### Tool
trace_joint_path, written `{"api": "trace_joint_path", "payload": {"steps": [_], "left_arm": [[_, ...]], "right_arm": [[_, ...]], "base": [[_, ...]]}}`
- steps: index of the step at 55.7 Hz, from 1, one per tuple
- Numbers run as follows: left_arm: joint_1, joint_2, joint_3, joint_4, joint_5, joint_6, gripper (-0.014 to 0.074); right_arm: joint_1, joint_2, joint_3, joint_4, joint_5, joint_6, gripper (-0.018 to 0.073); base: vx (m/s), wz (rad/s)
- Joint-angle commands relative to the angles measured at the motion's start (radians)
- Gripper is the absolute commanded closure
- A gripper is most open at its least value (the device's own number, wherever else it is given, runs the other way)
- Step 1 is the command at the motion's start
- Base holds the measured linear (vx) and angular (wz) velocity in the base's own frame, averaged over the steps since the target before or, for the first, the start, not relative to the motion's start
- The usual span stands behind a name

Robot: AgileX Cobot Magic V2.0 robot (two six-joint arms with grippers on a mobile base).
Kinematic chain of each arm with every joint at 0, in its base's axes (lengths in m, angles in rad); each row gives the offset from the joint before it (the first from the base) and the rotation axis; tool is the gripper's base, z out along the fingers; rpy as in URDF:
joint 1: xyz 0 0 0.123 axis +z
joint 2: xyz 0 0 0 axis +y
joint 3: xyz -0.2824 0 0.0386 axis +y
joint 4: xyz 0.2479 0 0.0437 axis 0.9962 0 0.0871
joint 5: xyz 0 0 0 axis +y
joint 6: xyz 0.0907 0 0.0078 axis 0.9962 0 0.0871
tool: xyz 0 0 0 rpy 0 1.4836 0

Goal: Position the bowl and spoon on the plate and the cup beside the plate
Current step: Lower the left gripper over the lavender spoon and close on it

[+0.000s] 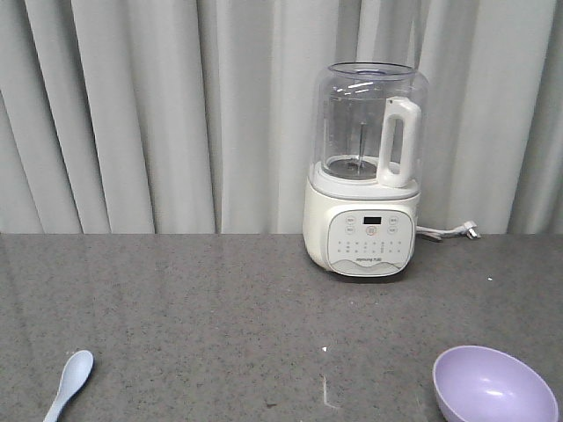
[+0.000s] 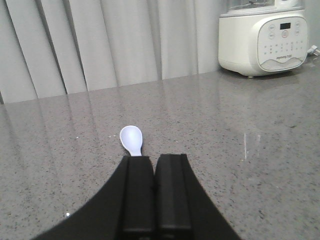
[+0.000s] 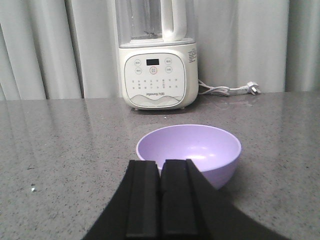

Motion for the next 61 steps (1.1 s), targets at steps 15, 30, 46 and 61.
{"api": "trace_joint_path", "payload": {"steps": [15, 30, 46, 61], "left_arm": [[-0.002, -0.016, -0.026, -0.009, -0.082, -0.005, 0.06], [-0.002, -0.016, -0.026, -0.009, -0.082, -0.005, 0.06], [-0.001, -0.016, -0.026, -0.009, -0.09, -0.005, 0.06], [-0.001, -0.016, -0.057, -0.04, -0.138, -0.112, 0.06]], "right_arm": [[-0.003, -0.004, 0.003, -0.011, -0.082, 0.0, 0.0568], [-0.003, -0.004, 0.003, -0.011, -0.082, 0.0, 0.0568], [-0.003, -0.004, 0.003, -0.011, -0.082, 0.0, 0.0568], [-0.003, -0.004, 0.003, -0.015, -0.159, -0.002, 0.0568]], "base": [[0.14, 0.07], [0.03, 0.0], [0.0, 0.0], [0.0, 0.0]]}}
